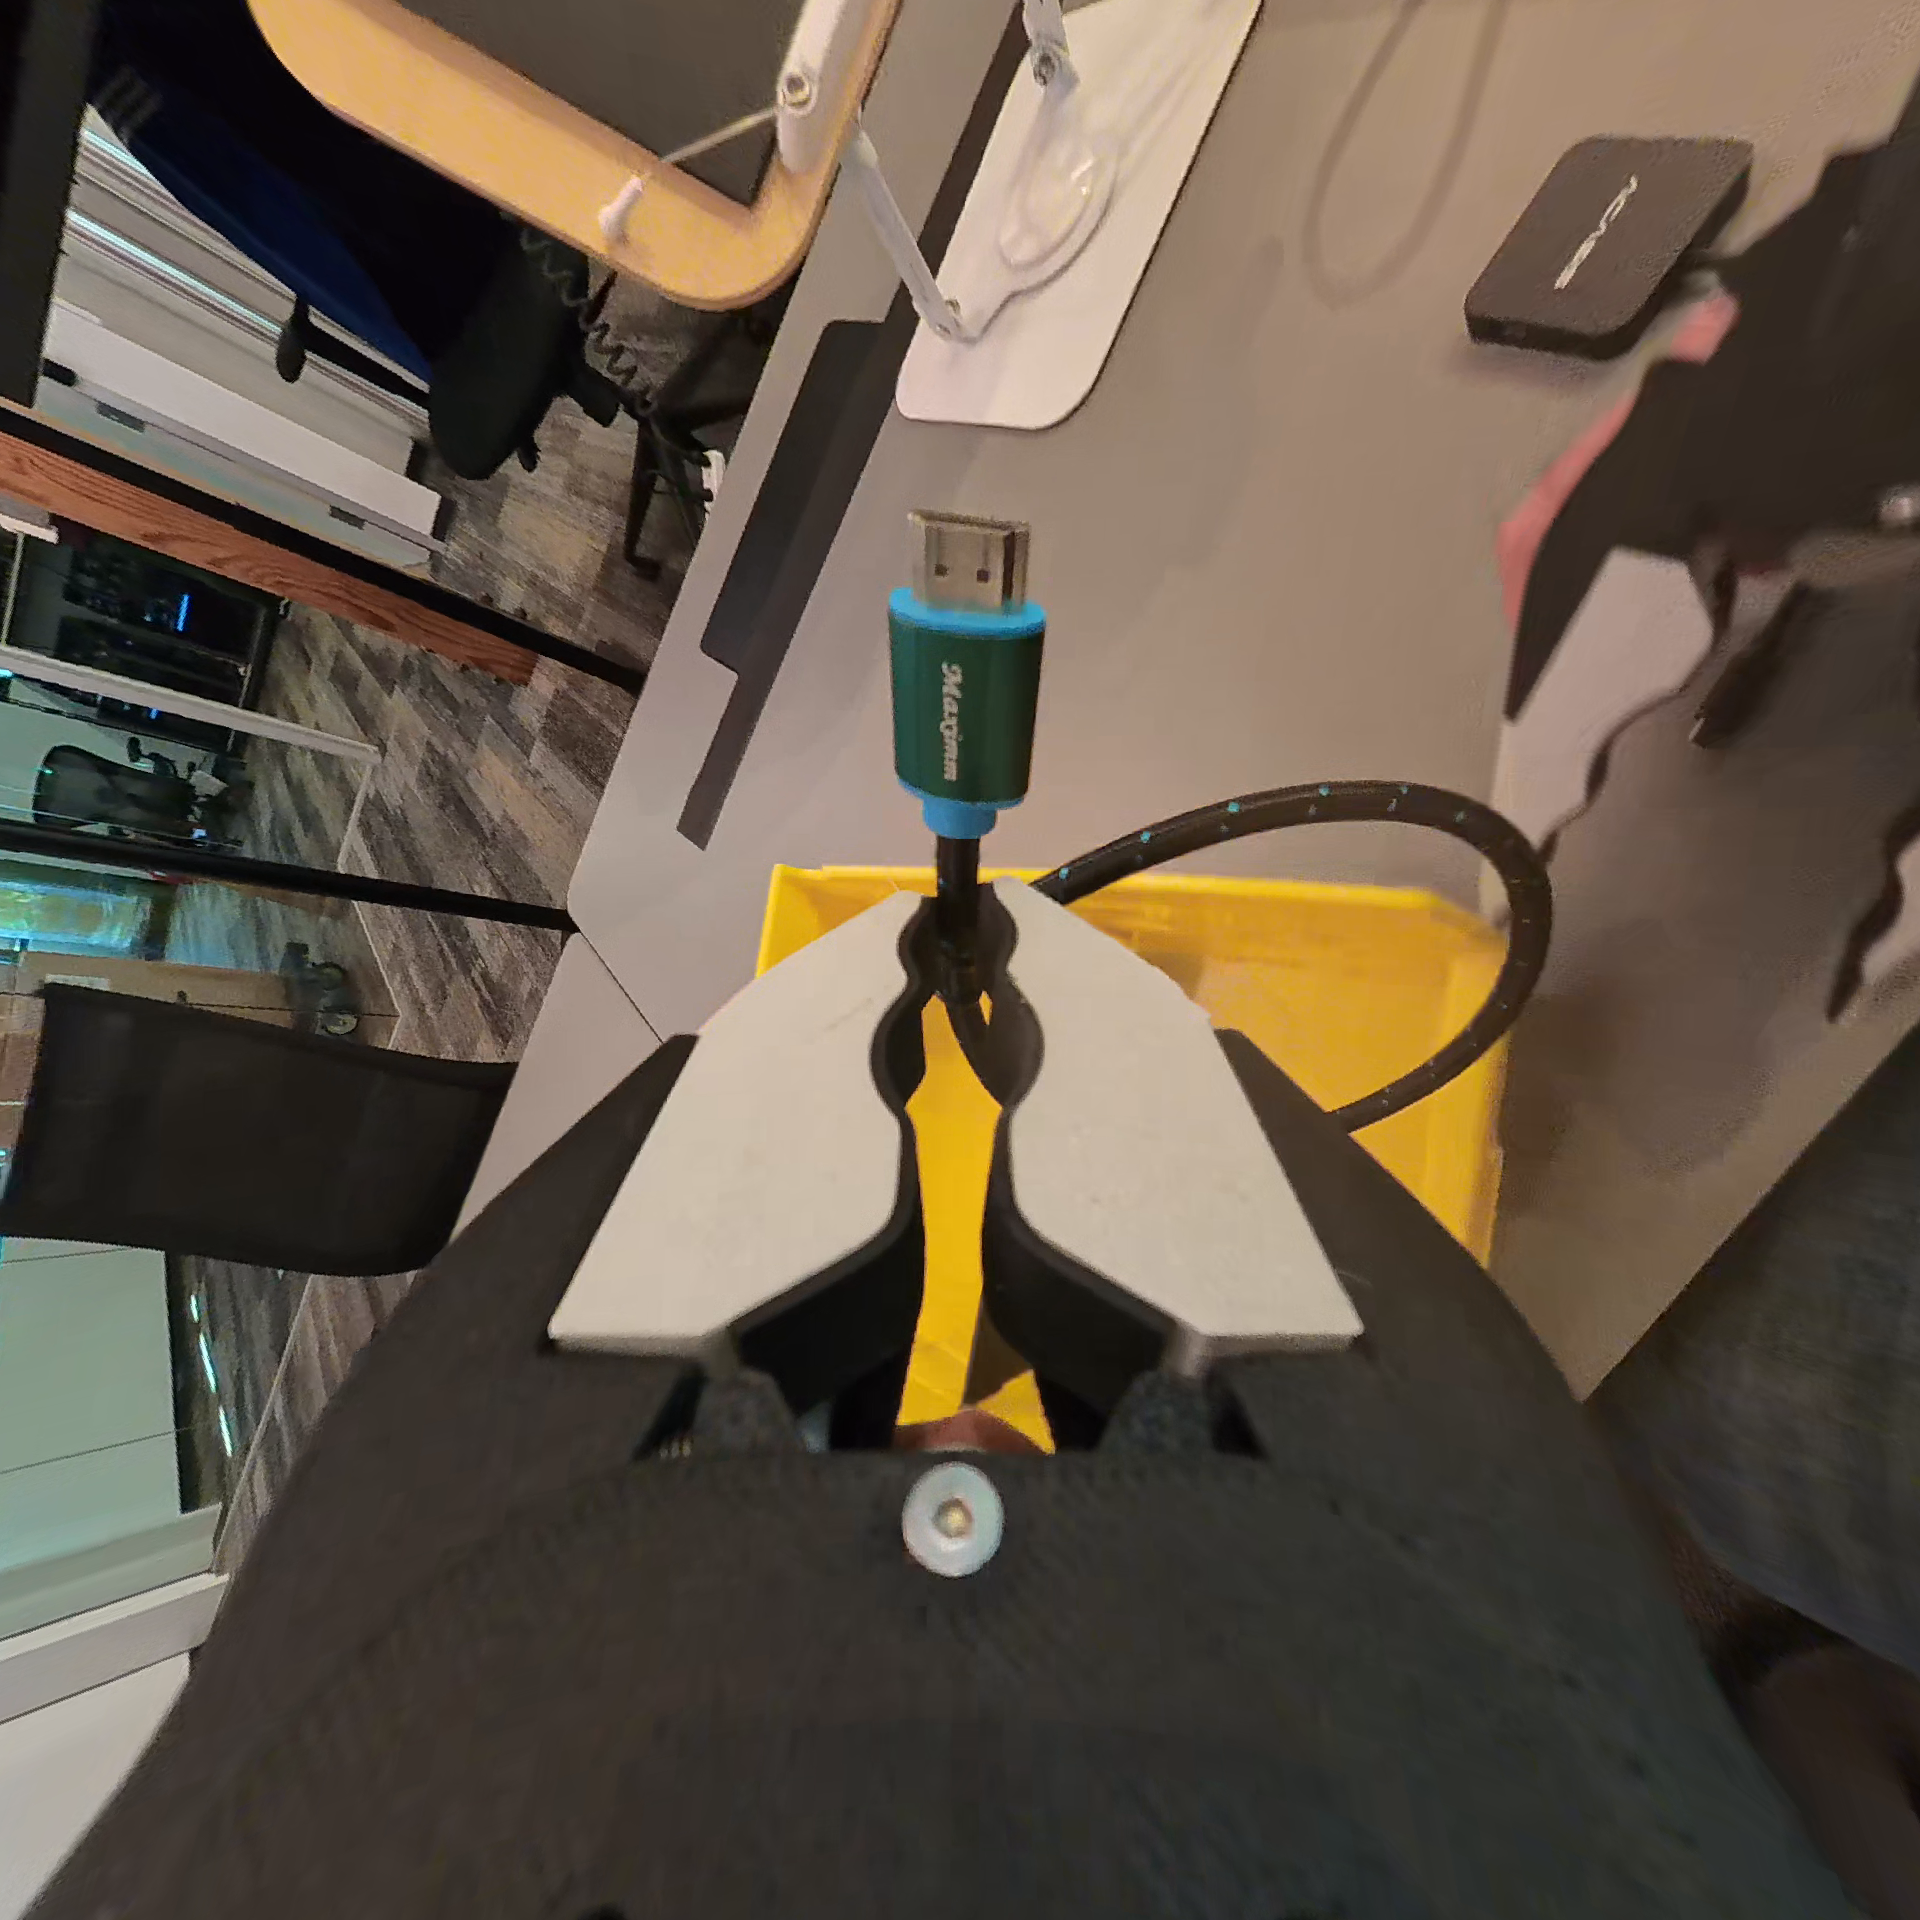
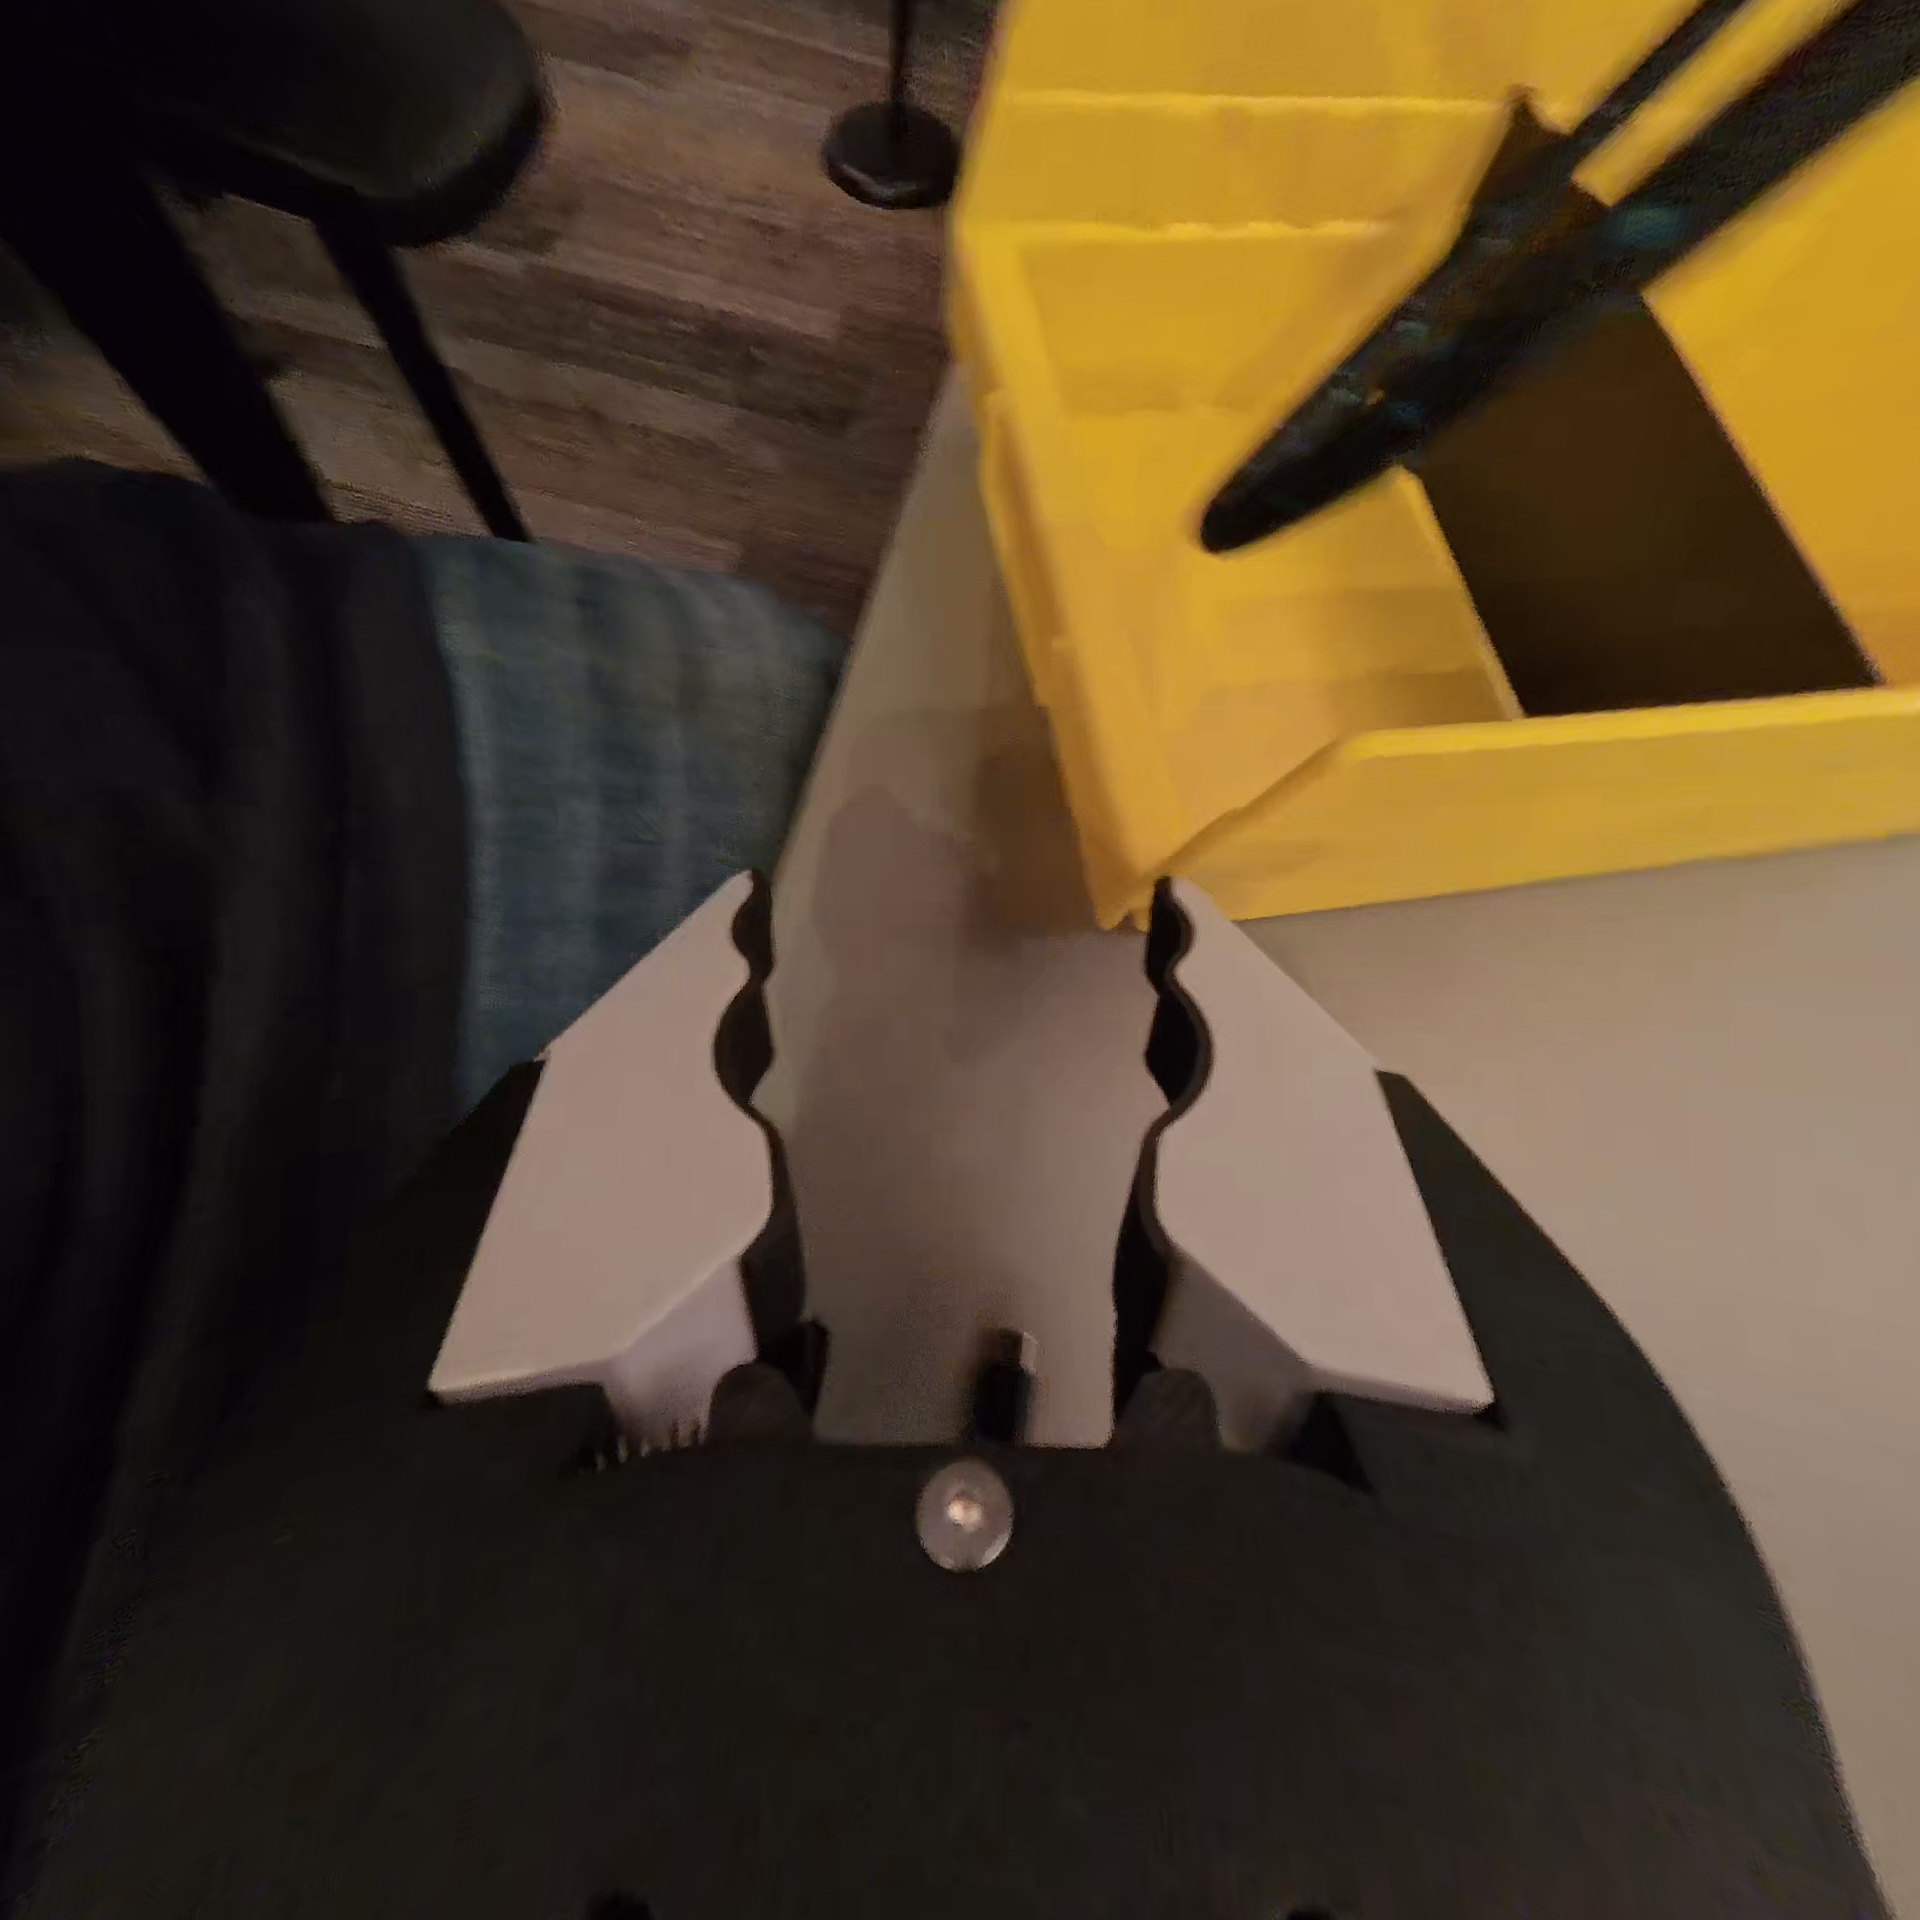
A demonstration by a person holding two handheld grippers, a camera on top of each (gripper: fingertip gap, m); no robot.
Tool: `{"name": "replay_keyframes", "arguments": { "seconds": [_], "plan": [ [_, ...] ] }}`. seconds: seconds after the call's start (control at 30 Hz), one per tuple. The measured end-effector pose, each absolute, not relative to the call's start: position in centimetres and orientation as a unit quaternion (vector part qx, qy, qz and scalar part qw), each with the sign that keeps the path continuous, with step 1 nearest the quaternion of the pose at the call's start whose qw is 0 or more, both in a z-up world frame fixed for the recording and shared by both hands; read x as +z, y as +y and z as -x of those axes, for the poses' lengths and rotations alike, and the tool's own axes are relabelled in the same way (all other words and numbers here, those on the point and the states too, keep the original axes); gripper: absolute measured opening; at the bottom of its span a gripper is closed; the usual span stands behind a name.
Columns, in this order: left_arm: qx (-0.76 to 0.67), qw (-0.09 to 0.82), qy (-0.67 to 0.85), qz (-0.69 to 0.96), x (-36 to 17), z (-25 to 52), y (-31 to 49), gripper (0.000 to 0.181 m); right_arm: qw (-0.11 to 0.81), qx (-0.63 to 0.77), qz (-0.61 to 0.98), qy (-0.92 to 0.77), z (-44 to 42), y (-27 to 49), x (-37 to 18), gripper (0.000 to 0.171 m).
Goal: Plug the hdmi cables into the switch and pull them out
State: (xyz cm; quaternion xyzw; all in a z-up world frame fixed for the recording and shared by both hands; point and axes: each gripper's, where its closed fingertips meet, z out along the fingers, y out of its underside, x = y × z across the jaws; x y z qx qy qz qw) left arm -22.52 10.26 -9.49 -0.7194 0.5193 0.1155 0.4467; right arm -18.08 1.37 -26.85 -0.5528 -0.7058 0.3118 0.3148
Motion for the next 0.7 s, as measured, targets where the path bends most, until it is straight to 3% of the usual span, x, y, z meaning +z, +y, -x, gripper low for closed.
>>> {"name": "replay_keyframes", "arguments": {
  "seconds": [0.17,0.4,0.53,0.7],
  "plan": [
    [0.11,0.464,0.519,0.71,-7.7,20.7,9.8,0.006,0.271,0.436,0.503,-0.696,17.6,-2.9,-24.7,0.067],
    [0.068,0.474,0.545,0.688,-7.2,13.2,9.8,0.006,0.414,0.324,0.563,-0.638,9.2,5.5,-21.3,0.054],
    [0.039,0.458,0.565,0.685,-8.9,8.0,11.2,0.006,0.476,0.224,0.614,-0.589,2.0,11.0,-20.2,0.056],
    [0.035,0.38,0.585,0.715,-14.3,5.0,13.4,0.006,0.452,0.166,0.676,-0.558,-4.2,14.3,-22.3,0.068]
  ]
}}
